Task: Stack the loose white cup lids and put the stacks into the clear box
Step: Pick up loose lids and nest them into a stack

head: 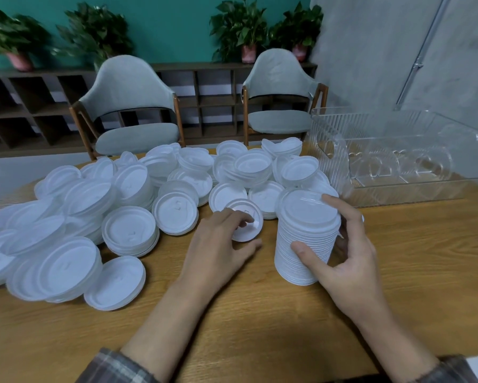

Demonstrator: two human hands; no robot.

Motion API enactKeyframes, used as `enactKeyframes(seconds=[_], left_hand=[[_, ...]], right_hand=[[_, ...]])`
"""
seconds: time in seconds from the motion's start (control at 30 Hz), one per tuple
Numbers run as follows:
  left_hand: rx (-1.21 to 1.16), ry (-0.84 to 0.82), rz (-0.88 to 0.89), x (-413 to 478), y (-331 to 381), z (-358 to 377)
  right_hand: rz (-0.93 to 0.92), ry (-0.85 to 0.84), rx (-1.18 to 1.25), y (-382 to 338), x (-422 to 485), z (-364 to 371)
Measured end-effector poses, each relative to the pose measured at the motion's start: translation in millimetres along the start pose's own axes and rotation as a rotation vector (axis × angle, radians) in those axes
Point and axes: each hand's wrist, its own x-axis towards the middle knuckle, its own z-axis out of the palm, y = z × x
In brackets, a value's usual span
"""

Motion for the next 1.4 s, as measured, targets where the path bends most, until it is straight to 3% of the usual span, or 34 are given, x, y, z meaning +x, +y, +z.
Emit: enactKeyframes(seconds=[0.23,0.37,0.63,0.8,0.97,1.13,1.4], left_hand=[[0.157,0.009,0.06,2.1,-1.6,8.1],[0.101,0.025,0.061,0.7,0.3,5.3],[-0.329,0.197,-0.065,2.8,22.7,-14.1],[-0.789,0.351,-0.247,7.5,41.5,-27.4],[-1.129,0.204,-0.361,13.1,41.6,-32.4],[-1.091,0.067,-0.292,13.8,46.3,-22.6],[-0.976,0.06,-0.248,15.3,49.9,-10.3]], right_hand=[[0.005,-0.013,0.006,1.6,0.6,1.1],[0.013,-0.014,0.008,3.0,0.7,1.2],[-0.004,-0.007,-0.009,6.2,1.1,1.9],[-0.049,0.042,0.025,8.1,2.7,5.3],[-0.052,0.026,0.045,8.6,3.8,9.1],[-0.068,-0.01,0.069,3.0,4.6,13.0],[-0.077,-0.047,0.06,4.2,4.7,13.2]])
